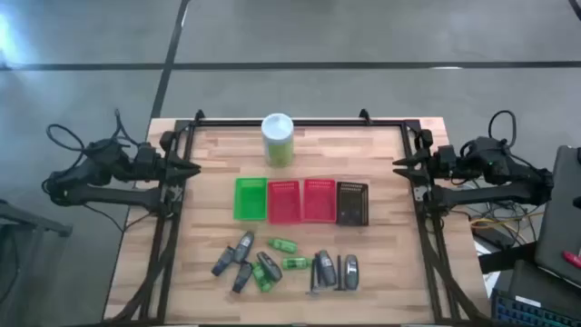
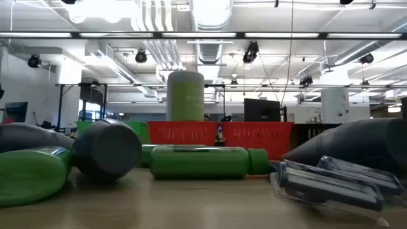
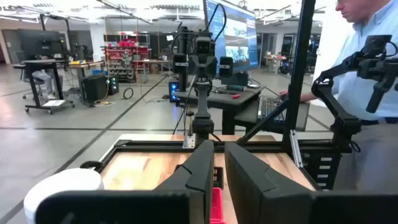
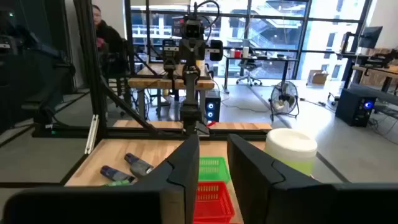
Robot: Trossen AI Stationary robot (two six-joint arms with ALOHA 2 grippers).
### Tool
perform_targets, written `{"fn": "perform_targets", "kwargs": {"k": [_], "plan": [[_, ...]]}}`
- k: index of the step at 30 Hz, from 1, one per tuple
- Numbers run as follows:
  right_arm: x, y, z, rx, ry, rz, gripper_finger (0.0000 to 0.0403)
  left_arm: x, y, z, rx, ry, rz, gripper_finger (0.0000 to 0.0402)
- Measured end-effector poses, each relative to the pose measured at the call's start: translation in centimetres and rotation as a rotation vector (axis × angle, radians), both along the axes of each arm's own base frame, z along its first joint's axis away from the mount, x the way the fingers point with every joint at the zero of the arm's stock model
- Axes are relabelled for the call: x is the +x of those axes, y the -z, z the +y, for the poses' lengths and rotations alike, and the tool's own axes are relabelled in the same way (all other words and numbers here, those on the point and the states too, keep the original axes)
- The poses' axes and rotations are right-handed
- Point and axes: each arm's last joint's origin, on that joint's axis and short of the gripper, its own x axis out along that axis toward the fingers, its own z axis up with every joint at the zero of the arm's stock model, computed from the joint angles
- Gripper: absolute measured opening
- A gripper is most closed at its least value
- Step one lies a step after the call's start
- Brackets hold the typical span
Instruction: Pick & Place Travel size toiletries
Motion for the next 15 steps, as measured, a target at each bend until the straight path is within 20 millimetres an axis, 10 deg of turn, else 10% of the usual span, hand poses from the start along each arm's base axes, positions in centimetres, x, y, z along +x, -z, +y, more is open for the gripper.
{"fn": "perform_targets", "kwargs": {"k": [15], "plan": [[0.01,0.01,0.00,0.000,0.000,0.000,0.0049,0.00,0.00,0.00,0.000,0.000,0.000,0.0048]]}}
